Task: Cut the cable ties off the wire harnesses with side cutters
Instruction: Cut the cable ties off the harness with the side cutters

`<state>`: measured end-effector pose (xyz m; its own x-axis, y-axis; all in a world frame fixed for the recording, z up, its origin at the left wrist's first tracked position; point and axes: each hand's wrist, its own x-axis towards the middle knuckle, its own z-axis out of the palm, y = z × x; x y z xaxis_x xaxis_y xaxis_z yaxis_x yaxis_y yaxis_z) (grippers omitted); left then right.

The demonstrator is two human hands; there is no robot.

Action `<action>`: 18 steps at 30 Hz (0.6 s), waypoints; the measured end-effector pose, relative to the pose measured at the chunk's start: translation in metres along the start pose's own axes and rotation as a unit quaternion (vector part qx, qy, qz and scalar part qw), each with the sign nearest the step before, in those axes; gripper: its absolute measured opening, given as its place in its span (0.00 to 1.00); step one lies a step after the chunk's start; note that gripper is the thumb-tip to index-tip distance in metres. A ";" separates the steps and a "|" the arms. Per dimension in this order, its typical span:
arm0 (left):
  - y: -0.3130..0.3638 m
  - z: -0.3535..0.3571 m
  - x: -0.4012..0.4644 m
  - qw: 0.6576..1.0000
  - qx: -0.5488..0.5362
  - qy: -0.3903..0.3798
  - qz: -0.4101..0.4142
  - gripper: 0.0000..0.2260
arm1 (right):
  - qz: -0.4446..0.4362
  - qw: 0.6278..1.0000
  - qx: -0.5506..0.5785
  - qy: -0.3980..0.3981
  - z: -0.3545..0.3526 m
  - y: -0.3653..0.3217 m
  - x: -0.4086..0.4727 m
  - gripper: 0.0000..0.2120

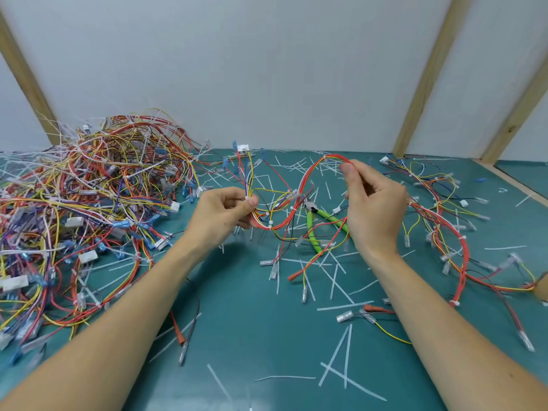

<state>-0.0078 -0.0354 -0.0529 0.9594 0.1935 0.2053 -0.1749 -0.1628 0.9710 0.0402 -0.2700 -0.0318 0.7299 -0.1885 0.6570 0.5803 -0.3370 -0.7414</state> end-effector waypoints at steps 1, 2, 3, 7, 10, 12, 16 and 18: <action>0.000 0.000 0.000 1.000 -0.004 -0.002 0.001 0.07 | -0.007 1.000 0.002 0.004 0.000 0.000 0.000 0.14; 0.000 0.000 0.000 1.000 -0.006 -0.004 0.003 0.06 | -0.012 1.000 0.004 0.007 0.000 -0.001 0.000 0.14; 0.000 0.000 0.000 1.000 -0.004 -0.003 0.006 0.06 | -0.013 1.000 0.003 0.006 0.000 -0.001 0.000 0.13; -0.001 0.000 0.001 0.999 0.006 0.035 0.027 0.06 | 0.044 0.993 -0.091 -0.057 0.001 0.008 0.003 0.11; 0.000 0.000 0.001 0.998 -0.021 0.045 0.032 0.05 | 0.071 0.971 -0.194 -0.124 0.000 0.017 0.002 0.15; 0.001 -0.001 0.001 0.998 -0.045 0.037 0.029 0.06 | -0.006 0.962 -0.209 -0.176 0.002 0.015 0.000 0.23; 0.004 -0.004 0.001 0.991 -0.133 -0.013 0.009 0.10 | -0.093 0.915 -0.195 -0.341 0.012 0.000 -0.011 0.31; 0.005 -0.004 0.003 0.982 -0.186 -0.025 0.000 0.09 | -0.079 0.902 -0.160 -0.393 0.012 -0.005 -0.017 0.28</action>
<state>-0.0070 -0.0314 -0.0470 0.9674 0.1447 0.2078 -0.2347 0.2037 0.9505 0.0294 -0.2543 -0.0413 0.7514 0.5545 0.3578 0.6567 -0.5755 -0.4874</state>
